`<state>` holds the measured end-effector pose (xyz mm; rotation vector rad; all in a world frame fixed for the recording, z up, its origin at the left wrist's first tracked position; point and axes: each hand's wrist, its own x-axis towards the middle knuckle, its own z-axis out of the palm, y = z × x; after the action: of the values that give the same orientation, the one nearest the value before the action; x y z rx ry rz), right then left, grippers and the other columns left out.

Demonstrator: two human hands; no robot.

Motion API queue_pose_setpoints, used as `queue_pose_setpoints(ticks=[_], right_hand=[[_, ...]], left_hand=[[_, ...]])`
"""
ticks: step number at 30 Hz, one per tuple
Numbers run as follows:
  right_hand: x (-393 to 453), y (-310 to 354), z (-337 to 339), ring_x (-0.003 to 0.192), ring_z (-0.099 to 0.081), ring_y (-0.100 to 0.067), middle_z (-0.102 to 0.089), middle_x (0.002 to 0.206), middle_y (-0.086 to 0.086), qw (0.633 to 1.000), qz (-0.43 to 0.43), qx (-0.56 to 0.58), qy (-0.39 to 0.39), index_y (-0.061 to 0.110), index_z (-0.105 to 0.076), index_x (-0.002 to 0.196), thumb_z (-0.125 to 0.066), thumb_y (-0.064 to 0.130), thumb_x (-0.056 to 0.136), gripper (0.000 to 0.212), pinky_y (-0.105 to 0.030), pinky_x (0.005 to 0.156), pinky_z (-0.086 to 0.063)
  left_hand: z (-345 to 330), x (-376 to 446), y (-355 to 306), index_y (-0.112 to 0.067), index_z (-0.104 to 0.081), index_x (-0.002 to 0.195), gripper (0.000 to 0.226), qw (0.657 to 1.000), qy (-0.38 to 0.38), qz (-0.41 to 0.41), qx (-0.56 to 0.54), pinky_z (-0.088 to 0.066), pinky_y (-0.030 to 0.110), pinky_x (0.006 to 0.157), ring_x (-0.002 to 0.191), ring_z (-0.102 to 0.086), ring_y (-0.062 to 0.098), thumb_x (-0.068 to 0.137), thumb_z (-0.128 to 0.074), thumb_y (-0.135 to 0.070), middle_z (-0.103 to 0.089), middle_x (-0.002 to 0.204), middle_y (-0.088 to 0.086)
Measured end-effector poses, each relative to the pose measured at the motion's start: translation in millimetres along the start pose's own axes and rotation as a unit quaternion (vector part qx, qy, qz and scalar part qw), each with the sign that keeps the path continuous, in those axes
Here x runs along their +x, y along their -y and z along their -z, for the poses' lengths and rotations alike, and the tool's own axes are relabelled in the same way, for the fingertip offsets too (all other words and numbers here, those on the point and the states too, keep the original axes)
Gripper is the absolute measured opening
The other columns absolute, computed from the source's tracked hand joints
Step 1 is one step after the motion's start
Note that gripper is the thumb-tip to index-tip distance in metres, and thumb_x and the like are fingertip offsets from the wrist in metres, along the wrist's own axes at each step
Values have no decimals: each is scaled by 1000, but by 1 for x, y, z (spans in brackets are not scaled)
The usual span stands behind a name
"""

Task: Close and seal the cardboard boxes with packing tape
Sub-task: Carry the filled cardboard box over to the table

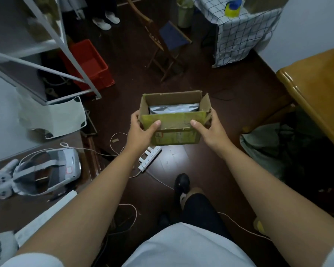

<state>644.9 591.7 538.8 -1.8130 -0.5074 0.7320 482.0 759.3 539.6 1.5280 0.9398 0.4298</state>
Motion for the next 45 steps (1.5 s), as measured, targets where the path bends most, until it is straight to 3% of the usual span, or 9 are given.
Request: queue_pose_setpoints(ticks=[5, 10, 16, 21, 25, 28, 36, 41, 45], right_hand=[[66, -2, 16, 116, -56, -6, -59, 121, 18, 1000, -8, -5, 9, 29, -35, 148, -70, 37, 90, 68, -40, 104, -48], [147, -7, 45, 110, -56, 1, -58, 117, 21, 1000, -26, 11, 12, 27, -35, 149, -71, 34, 91, 68, -32, 101, -49], [209, -16, 87, 115, -58, -7, -60, 122, 16, 998, -51, 35, 3, 28, -38, 147, -70, 36, 91, 65, -33, 100, -50], [246, 1, 122, 118, -57, -8, -60, 126, 13, 998, -43, 40, -8, 27, -36, 149, -70, 37, 90, 68, -37, 102, -50], [274, 21, 144, 118, -57, -10, -60, 123, 15, 999, -24, 36, -27, 27, -39, 147, -71, 35, 90, 65, -40, 106, -47], [294, 31, 156, 118, -58, -11, -61, 122, 16, 998, -18, 30, -43, 27, -39, 147, -71, 36, 90, 66, -41, 106, -47], [361, 32, 174, 124, -55, -13, -59, 133, 9, 996, -34, 22, -80, 25, -33, 151, -72, 42, 87, 77, -41, 109, -43], [434, 33, 166, 114, -56, -5, -58, 119, 20, 994, -57, 18, -93, 24, -36, 149, -70, 32, 91, 67, -24, 98, -43], [498, 45, 156, 117, -57, -6, -60, 120, 21, 994, -71, 6, -85, 30, -37, 146, -70, 36, 91, 64, -31, 103, -46]], left_hand=[[-24, 56, -12, -34, -37, 127, 55, 1000, -7, 11, 17, -55, 28, 82, 101, -60, 0, 87, -73, -32, -58, 114, -14], [-69, 126, -28, -30, -36, 134, 58, 998, -13, 26, 48, -50, 16, 76, 98, -58, -5, 88, -71, -32, -56, 111, -19], [-121, 193, -50, -32, -34, 131, 57, 997, -1, 22, 79, -49, 27, 90, 98, -56, -6, 88, -72, -31, -55, 110, -21], [-150, 227, -86, -25, -34, 138, 61, 997, 14, 14, 70, -49, 10, 71, 93, -58, -9, 89, -71, -28, -55, 110, -18], [-164, 260, -114, -28, -35, 137, 63, 997, 21, -7, 78, -53, 32, 93, 105, -59, 0, 87, -73, -35, -58, 115, -16], [-174, 284, -130, -30, -34, 136, 63, 996, 38, -18, 81, -52, 40, 97, 106, -58, 1, 87, -72, -36, -57, 115, -17], [-201, 365, -139, -32, -33, 137, 66, 991, 84, -20, 98, -50, 45, 100, 111, -58, 8, 85, -72, -43, -57, 117, -18], [-208, 443, -138, -29, -33, 140, 82, 991, 94, 9, 92, -50, 44, 100, 111, -59, 8, 74, -72, -56, -58, 121, -13], [-206, 511, -145, -35, -35, 129, 57, 990, 103, 15, 92, -50, 40, 99, 103, -58, -1, 86, -73, -37, -57, 114, -18]])
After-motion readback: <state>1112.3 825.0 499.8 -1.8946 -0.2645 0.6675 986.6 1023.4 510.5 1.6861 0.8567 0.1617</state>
